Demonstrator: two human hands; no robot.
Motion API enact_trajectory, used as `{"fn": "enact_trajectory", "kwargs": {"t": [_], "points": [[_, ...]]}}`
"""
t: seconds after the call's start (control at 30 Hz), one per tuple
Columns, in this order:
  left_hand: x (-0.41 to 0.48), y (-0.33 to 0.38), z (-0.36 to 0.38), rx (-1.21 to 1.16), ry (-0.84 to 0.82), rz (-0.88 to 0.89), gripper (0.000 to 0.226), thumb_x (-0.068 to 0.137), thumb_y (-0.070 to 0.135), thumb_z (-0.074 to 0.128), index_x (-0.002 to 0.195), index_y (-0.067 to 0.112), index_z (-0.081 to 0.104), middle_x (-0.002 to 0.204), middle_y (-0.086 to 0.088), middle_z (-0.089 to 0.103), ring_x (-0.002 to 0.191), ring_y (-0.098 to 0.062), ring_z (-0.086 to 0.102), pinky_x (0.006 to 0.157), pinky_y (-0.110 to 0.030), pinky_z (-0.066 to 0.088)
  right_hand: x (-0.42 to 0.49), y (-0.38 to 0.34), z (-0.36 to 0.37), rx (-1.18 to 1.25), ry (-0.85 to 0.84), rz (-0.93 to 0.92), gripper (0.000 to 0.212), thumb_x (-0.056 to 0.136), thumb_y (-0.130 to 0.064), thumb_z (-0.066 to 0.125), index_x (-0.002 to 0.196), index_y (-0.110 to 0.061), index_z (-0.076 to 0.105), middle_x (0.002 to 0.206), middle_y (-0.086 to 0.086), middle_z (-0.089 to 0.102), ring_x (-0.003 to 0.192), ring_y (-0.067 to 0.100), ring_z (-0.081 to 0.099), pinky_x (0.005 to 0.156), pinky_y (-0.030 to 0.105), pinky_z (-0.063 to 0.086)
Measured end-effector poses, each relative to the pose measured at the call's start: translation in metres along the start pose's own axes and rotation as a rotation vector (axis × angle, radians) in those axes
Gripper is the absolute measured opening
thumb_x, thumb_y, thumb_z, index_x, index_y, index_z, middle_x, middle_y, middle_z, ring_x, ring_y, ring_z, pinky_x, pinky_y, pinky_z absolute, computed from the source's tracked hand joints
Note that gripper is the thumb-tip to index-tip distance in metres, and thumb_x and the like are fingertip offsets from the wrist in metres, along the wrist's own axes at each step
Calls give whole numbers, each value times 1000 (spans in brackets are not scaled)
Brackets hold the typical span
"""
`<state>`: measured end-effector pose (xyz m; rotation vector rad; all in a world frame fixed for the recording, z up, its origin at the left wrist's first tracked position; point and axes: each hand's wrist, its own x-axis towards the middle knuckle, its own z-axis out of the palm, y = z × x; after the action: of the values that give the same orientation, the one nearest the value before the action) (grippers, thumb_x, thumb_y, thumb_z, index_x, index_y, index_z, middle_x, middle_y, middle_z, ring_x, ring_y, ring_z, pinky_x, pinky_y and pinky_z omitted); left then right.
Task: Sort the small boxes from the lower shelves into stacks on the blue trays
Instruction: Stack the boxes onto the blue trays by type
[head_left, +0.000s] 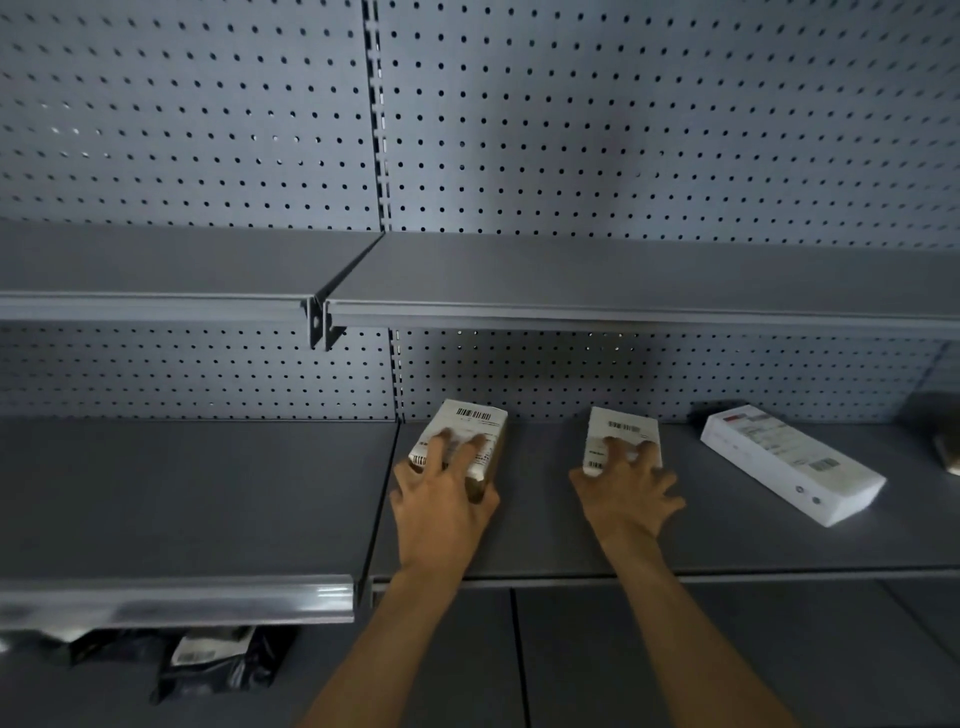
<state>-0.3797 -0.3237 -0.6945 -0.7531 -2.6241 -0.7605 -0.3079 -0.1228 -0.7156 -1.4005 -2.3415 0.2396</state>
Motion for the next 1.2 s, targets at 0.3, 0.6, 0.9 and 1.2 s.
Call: {"fn": "enact_trajectory", "kwargs": {"t": [0.3, 0.6, 0.9, 1.2], "points": [[0, -2, 0, -18, -11, 10, 62, 87, 51, 67, 145, 44, 47, 156, 11, 30, 120, -34, 41, 92, -53, 55, -64, 34, -31, 37, 129, -238, 69, 71, -67, 58, 131, -33, 62, 141, 4, 49, 105, 36, 50, 85, 46, 46], [3, -4, 1, -21, -13, 11, 62, 87, 47, 72, 145, 41, 49, 155, 7, 33, 116, -36, 42, 87, -51, 57, -107, 44, -21, 101, 208, -294, 58, 70, -60, 71, 122, -32, 68, 133, 2, 53, 96, 34, 49, 80, 47, 50], [-37, 3, -48, -22, -78, 67, 67, 80, 40, 80, 141, 45, 52, 155, 10, 34, 118, -28, 44, 83, -43, 60, -118, 49, -81, 190, 140, -346, 60, 65, -53, 79, 120, -32, 68, 133, -2, 53, 97, 34, 49, 78, 49, 51], [-93, 43, -160, -52, -139, 53, 61, 75, 38, 82, 134, 36, 63, 151, 2, 46, 120, -34, 54, 95, -45, 52, -152, 34, -213, 166, -94, -344, 68, 59, -59, 76, 121, -35, 64, 134, -3, 51, 100, 31, 49, 81, 49, 51]]}}
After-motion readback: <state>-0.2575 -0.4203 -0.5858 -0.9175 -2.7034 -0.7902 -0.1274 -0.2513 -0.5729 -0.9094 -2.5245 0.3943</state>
